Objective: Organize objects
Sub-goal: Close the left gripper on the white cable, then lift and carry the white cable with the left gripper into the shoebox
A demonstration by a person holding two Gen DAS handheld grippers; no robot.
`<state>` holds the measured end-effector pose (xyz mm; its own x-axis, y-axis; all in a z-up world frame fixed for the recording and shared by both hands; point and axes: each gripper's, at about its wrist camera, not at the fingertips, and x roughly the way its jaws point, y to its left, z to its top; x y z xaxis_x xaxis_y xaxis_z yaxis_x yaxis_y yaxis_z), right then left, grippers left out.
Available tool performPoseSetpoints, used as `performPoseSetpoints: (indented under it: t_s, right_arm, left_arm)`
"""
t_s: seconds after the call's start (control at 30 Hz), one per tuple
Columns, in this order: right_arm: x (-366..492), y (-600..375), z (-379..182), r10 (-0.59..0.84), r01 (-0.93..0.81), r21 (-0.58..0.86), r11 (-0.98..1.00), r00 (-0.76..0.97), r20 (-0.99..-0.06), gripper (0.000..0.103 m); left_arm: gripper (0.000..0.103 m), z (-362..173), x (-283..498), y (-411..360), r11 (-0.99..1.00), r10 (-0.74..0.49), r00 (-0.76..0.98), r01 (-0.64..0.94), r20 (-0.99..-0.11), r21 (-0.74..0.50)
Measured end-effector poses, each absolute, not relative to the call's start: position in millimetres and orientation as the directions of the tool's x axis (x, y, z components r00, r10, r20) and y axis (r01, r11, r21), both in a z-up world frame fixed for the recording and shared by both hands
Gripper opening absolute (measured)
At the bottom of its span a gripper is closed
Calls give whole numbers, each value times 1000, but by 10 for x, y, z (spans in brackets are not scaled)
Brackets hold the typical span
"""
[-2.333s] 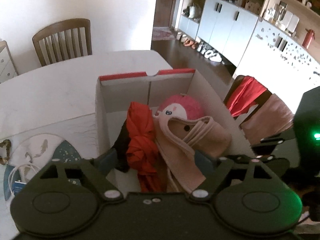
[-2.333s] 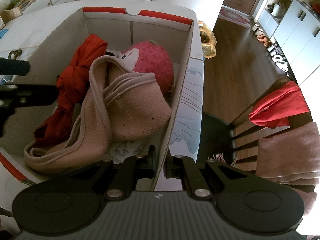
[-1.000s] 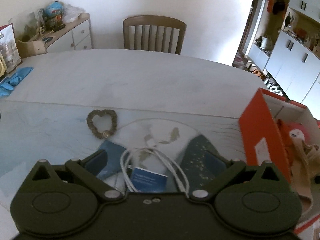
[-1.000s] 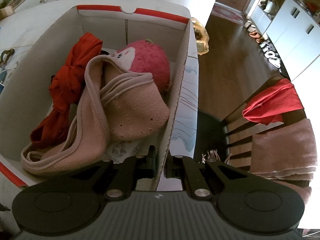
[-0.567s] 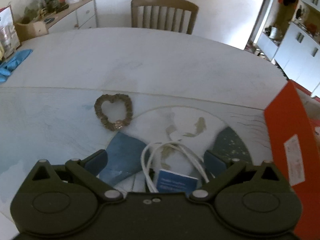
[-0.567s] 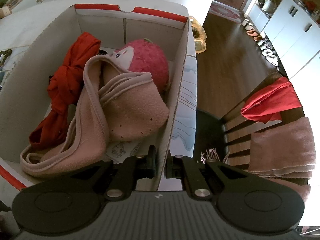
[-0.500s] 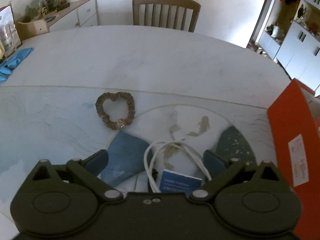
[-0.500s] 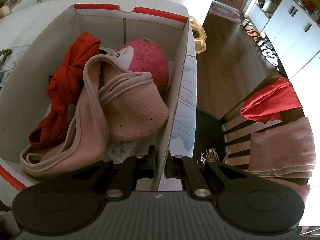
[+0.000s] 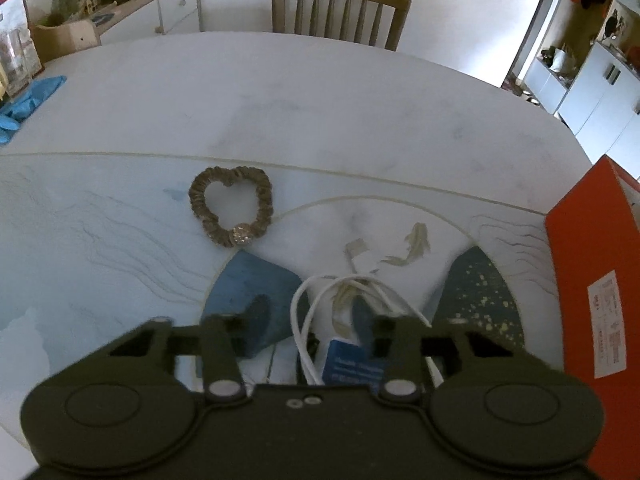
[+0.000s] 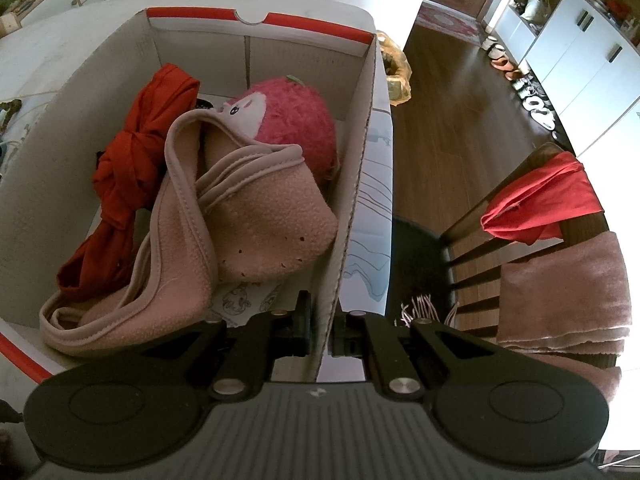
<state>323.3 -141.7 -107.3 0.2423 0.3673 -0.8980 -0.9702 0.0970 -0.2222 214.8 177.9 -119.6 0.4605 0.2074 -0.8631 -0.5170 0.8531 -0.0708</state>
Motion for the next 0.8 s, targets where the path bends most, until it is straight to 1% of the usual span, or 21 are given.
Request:
performPoseSetpoints:
  t_s: [0.03, 0.07, 0.1, 0.13, 0.17, 0.5, 0.8]
  right_arm:
    - [3233, -1417, -1073, 368, -970, -222, 97, 242, -898, 7]
    - [3233, -1417, -1073, 368, -970, -222, 96, 242, -898, 7]
    - [3232, -1416, -1073, 368, -970, -222, 96, 241, -898, 7]
    - [3232, -1416, -1074, 368, -971, -222, 95, 241, -898, 7]
    - [3232, -1416, -1074, 368, -970, -222, 94, 241, -898, 7]
    - [3227, -1419, -1078, 373, -971, -223, 88, 239, -896, 7]
    - [3228, -1432, -1097, 383, -971, -226, 77, 238, -893, 7]
  left_arm:
    - [24, -1194, 2157, 1771, 858, 204, 457, -509, -866, -66]
    - [22, -1194, 2167, 1751, 866, 211, 452, -498, -867, -49]
    - [16, -1182, 2175, 1724, 873, 223, 451, -486, -864, -28]
    - [9, -1168, 2179, 1704, 879, 228, 453, -477, -862, -18]
    - [6, -1154, 2183, 1688, 883, 227, 456, -469, -860, -16]
    - [2, -946, 2103, 1615, 891, 206, 511, -451, -835, -57]
    - [2, -686, 2026, 1348, 912, 187, 569, -404, -801, -75]
